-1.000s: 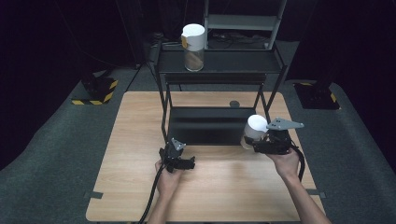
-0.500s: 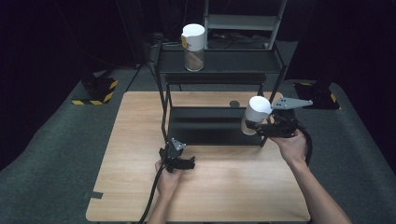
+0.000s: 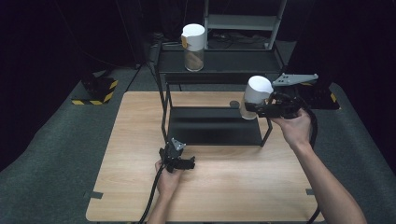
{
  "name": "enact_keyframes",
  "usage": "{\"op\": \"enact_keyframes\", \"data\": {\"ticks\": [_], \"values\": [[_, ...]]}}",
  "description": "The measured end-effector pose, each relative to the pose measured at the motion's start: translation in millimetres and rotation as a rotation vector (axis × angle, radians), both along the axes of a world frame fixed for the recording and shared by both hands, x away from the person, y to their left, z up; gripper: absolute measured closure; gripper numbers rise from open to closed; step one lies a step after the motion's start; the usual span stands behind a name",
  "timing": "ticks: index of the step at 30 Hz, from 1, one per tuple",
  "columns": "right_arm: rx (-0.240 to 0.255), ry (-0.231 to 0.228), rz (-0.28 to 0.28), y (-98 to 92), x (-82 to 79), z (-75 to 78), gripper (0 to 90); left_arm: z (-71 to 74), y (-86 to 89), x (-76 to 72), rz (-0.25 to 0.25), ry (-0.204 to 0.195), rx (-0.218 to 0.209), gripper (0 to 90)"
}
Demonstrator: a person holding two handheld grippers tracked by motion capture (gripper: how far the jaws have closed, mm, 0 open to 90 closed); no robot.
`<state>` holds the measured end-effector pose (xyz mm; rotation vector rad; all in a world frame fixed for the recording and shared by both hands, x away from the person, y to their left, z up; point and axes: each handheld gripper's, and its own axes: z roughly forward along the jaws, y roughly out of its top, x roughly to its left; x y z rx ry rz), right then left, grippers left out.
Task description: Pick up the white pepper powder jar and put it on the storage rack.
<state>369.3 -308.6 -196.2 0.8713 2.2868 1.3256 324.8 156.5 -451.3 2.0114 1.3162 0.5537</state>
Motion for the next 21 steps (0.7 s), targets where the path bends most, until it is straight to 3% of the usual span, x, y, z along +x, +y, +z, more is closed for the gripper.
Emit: {"op": "enact_keyframes", "data": {"ticks": [12, 21], "values": [[0.002, 0.004, 0.005, 8.7, 15.7, 47.4, 30.1, -0.3, -0.2, -0.2, 0.002, -0.002, -0.001, 3.1], [-0.008, 0.004, -0.033, 17.6, 26.4, 78.1, 30.1, 0.2, -0.2, -0.1, 0.001, -0.001, 0.002, 3.1]]}}
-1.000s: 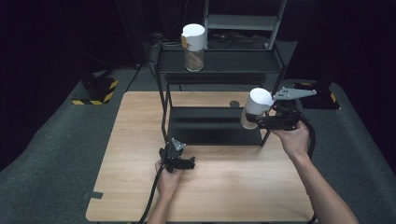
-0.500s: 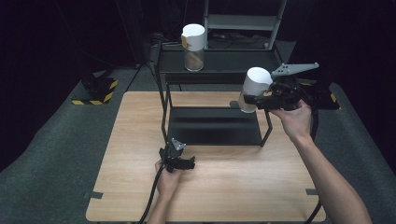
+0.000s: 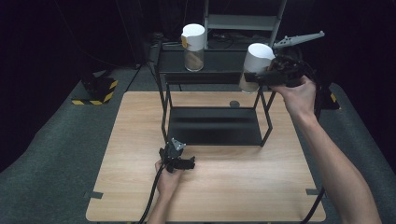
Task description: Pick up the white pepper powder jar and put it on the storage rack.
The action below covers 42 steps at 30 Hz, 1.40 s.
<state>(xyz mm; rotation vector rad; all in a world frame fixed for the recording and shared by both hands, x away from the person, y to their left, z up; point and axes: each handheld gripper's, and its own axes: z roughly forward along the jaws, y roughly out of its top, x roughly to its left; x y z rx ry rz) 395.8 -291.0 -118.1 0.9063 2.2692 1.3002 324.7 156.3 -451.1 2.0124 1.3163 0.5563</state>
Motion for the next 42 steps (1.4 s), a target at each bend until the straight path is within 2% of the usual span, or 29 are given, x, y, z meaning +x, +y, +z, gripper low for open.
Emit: {"op": "enact_keyframes", "data": {"ticks": [3, 8, 14, 21, 28, 38, 42], "values": [[0.002, -0.008, -0.026, 4.3, 3.4, 9.2, 30.1, 0.0, 0.0, 0.0, 0.0, 0.001, -0.001, 3.1], [0.003, 0.006, -0.064, 12.0, 16.0, 22.4, 30.1, 0.0, 0.1, 0.0, 0.0, 0.001, -0.002, 3.1], [-0.007, 0.023, -0.119, 26.0, 31.1, 27.4, 30.1, 0.3, 0.1, 0.2, -0.001, 0.002, 0.001, 3.1], [-0.037, 0.047, -0.192, 46.9, 51.8, 25.6, 30.1, 0.2, 0.2, 0.2, -0.001, 0.003, -0.001, 3.1], [-0.047, 0.053, -0.249, 59.8, 63.9, 21.2, 30.0, 0.1, 0.3, 0.2, -0.001, 0.002, -0.002, 3.0], [-0.046, 0.067, -0.276, 68.1, 74.4, 16.0, 30.0, 0.0, 0.2, 0.1, -0.001, 0.002, -0.002, 3.1], [-0.048, 0.054, -0.273, 69.0, 73.4, 13.4, 30.0, 0.1, 0.2, 0.1, -0.001, 0.002, -0.002, 3.1]]}}
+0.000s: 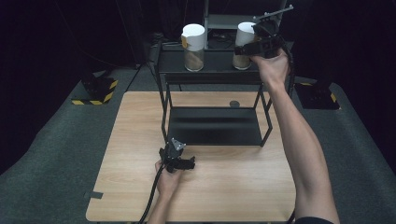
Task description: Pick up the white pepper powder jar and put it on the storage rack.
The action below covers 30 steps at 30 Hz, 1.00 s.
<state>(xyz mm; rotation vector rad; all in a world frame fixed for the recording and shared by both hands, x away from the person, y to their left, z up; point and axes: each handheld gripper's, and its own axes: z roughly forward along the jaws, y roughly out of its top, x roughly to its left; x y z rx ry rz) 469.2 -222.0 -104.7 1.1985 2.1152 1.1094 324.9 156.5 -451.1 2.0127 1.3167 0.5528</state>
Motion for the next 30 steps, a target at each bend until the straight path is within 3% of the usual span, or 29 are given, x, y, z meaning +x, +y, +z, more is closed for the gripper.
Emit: {"op": "enact_keyframes", "data": {"ticks": [15, 18, 21, 30], "values": [[0.007, -0.033, 0.029, -6.6, -2.4, -8.1, 29.6, 0.0, -0.1, -0.1, 0.0, 0.0, 0.0, 3.1], [0.002, -0.035, 0.028, -5.9, -3.4, -8.1, 21.5, 0.0, 0.0, 0.0, 0.0, 0.0, 0.0, 3.1], [0.043, -0.04, 0.043, -14.1, -4.6, -9.7, 14.7, 0.0, 0.0, 0.0, 0.0, 0.0, 0.0, 3.1], [0.071, -0.081, 0.044, -28.2, -20.5, -12.8, 9.7, 0.1, 0.0, 0.0, -0.001, 0.0, 0.001, 3.1]]}}
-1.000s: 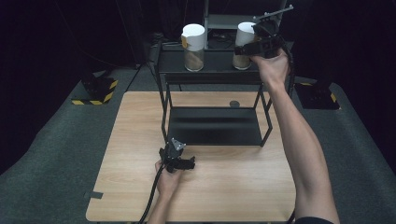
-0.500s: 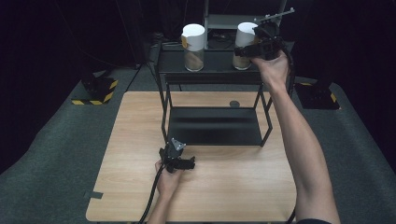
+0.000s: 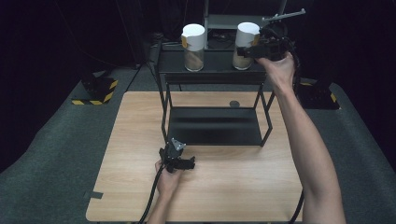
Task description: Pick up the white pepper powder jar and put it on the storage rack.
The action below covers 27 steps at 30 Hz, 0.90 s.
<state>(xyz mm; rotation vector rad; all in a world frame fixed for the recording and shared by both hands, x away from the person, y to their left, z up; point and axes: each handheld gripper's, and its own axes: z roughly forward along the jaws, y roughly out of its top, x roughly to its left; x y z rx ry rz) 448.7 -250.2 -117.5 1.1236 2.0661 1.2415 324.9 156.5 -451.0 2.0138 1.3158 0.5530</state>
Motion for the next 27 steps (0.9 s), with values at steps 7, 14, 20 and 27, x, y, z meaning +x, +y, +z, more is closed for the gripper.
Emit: {"op": "enact_keyframes", "data": {"ticks": [7, 14, 20, 27], "values": [[-0.012, 0.008, 0.001, -10.3, -9.4, 2.7, 8.4, 0.0, -0.1, 0.0, 0.0, 0.0, 0.001, 3.1], [0.009, -0.004, 0.01, -22.0, -19.9, -3.1, 8.9, -0.3, -0.3, -0.3, 0.003, -0.002, -0.001, 3.1], [0.018, -0.007, 0.008, -29.6, -25.9, -6.0, 9.2, -0.1, -0.3, -0.2, 0.002, -0.001, 0.0, 3.1], [-0.006, -0.03, -0.01, -34.1, -37.8, -11.0, 9.9, -0.1, -0.1, -0.1, 0.001, -0.001, 0.0, 3.1]]}}
